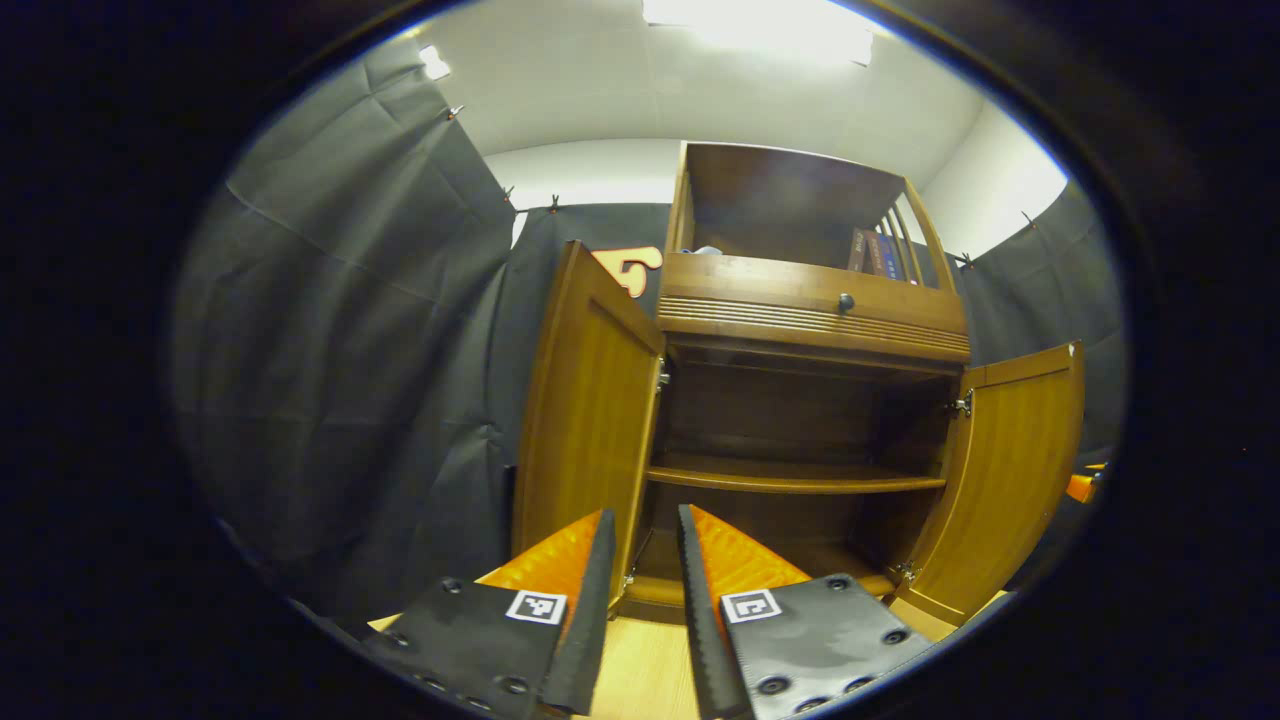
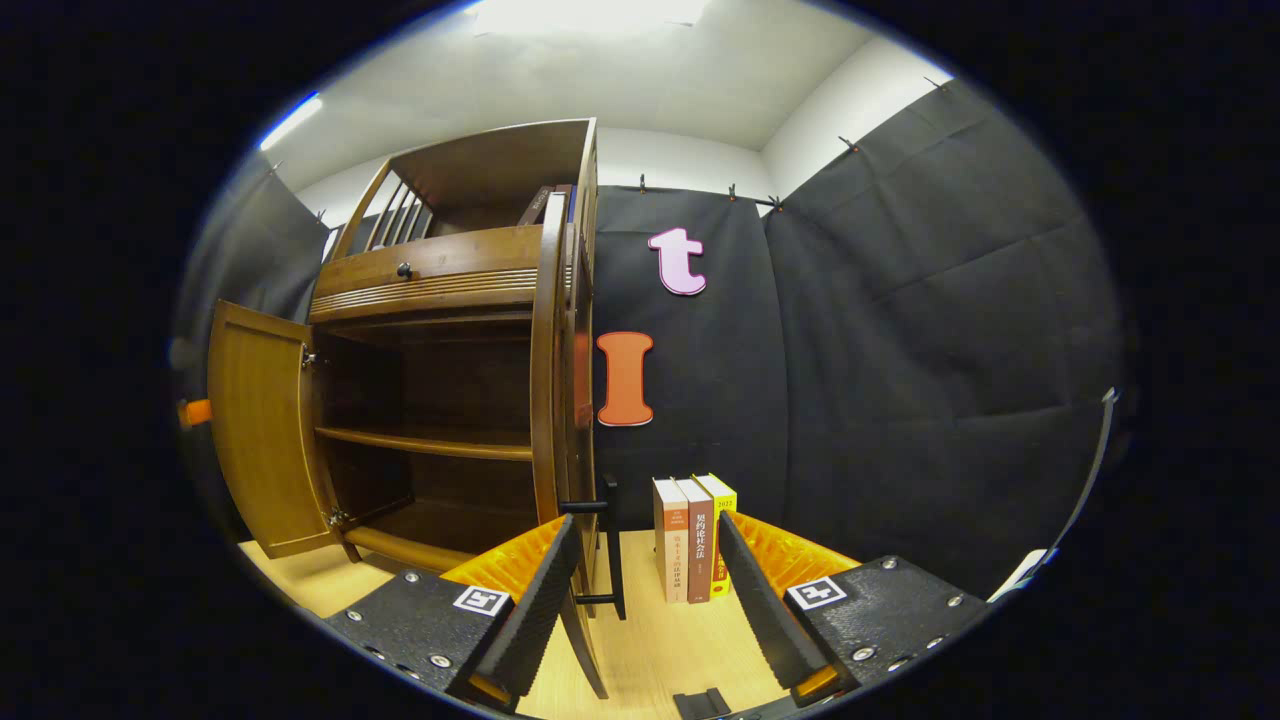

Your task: Open the right door of the double-door shoe cabinet with the right hand, and open the left door with the left hand.

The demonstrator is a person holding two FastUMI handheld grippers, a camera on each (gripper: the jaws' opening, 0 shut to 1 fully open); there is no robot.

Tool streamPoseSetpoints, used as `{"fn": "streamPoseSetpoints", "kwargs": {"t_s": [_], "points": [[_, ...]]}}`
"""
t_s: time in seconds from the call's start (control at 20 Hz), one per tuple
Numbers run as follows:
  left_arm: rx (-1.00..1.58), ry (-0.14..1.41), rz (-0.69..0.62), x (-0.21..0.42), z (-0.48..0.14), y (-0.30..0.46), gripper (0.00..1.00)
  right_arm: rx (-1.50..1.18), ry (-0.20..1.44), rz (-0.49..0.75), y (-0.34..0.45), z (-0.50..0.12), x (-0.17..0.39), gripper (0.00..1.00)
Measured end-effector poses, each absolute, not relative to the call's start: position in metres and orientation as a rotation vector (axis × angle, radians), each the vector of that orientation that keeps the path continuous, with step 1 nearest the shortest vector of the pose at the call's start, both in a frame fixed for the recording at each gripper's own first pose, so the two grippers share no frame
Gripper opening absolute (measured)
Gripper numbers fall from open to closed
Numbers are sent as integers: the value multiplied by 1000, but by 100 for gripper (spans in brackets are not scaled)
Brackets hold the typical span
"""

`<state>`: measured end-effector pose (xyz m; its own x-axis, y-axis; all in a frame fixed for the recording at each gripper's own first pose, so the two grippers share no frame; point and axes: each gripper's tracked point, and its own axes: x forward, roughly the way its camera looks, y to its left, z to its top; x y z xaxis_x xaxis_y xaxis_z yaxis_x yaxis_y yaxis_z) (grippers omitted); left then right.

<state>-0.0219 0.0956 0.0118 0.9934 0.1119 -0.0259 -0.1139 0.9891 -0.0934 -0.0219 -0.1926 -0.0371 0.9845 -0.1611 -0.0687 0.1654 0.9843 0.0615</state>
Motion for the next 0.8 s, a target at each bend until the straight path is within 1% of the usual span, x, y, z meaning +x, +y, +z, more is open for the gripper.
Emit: {"fn": "streamPoseSetpoints", "kwargs": {"t_s": [0.05,0.15,0.2,0.3,0.4,0.5,0.55,0.6,0.8], "points": [[-82,17,116,-17,10,85,53,81,53,-169,-195,-33,-24,86],[-71,41,100,-10,-3,68,60,94,40,-175,-200,-28,-27,86],[-59,60,108,-9,-11,66,72,94,39,-179,-204,-28,-30,86],[-29,84,113,-7,-22,60,86,74,40,-191,-211,-28,-38,86],[-6,88,146,-4,-28,61,100,55,52,-211,-220,-30,-46,86],[20,85,188,-5,-31,65,100,60,54,-212,-221,-31,-47,86],[13,84,189,-6,-32,62,100,68,49,-208,-219,-30,-49,86],[2,85,184,-8,-33,58,98,73,47,-207,-218,-31,-49,86],[36,90,184,-14,-34,57,98,60,73,-197,-211,-45,-51,86]]}}
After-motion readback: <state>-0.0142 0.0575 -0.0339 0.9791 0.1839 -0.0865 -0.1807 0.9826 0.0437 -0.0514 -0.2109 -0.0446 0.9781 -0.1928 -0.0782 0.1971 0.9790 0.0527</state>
